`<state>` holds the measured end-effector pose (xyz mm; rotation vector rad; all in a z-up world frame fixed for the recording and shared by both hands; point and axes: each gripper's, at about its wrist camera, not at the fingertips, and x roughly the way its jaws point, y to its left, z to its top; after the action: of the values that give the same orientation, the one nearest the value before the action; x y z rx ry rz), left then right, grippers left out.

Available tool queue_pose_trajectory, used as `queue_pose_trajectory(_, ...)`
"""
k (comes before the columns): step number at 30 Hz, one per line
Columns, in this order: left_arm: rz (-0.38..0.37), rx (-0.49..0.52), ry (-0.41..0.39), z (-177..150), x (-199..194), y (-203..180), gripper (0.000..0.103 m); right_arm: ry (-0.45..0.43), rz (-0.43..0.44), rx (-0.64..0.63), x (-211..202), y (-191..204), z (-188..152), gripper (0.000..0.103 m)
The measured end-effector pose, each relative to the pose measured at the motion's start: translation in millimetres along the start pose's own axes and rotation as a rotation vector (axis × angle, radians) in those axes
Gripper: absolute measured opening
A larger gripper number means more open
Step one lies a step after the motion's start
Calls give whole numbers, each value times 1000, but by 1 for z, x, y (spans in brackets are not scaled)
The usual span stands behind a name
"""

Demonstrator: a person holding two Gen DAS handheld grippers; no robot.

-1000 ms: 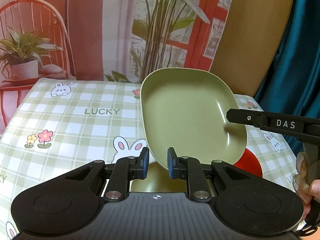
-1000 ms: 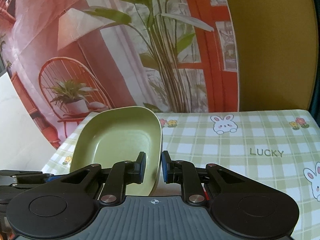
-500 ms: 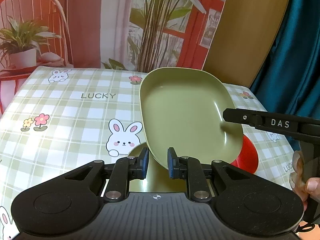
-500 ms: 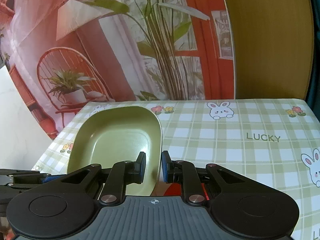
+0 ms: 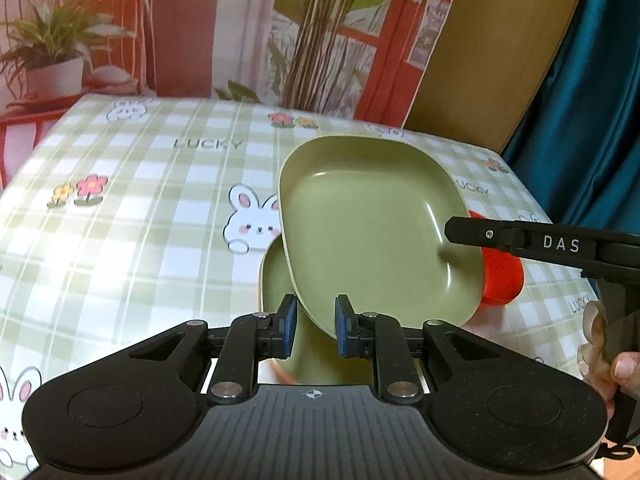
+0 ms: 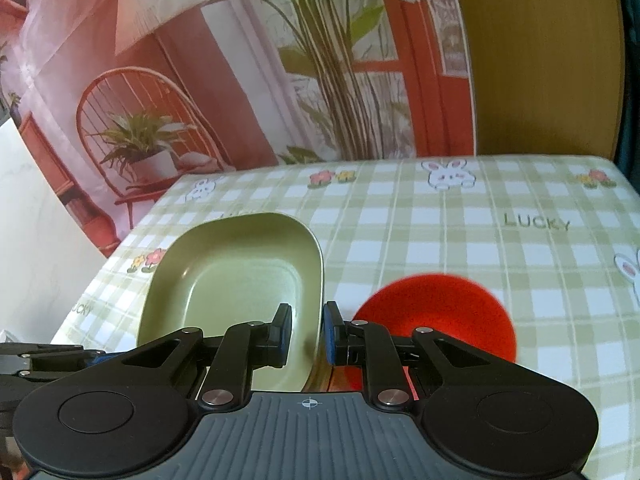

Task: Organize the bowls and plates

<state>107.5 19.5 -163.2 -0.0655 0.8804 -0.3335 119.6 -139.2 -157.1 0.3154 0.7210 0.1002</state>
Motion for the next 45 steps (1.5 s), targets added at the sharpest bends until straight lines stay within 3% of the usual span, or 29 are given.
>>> queue_pose_trajectory(12, -15, -45, 7, -11, 2, 10, 21, 22, 0, 79, 7, -3, -20, 17)
queue_pose_trajectory(33, -25, -50, 2, -18, 7, 15, 21, 27, -46, 52, 11, 2, -26, 17)
queue_pose_trajectory(39, -13, -59, -5, -19, 7, 15, 33, 5, -46, 24, 6, 7, -26, 18)
queue_pose_trajectory(45, -1, -71, -15, -21, 6, 15, 35, -31, -64, -26, -1, 15, -27, 18)
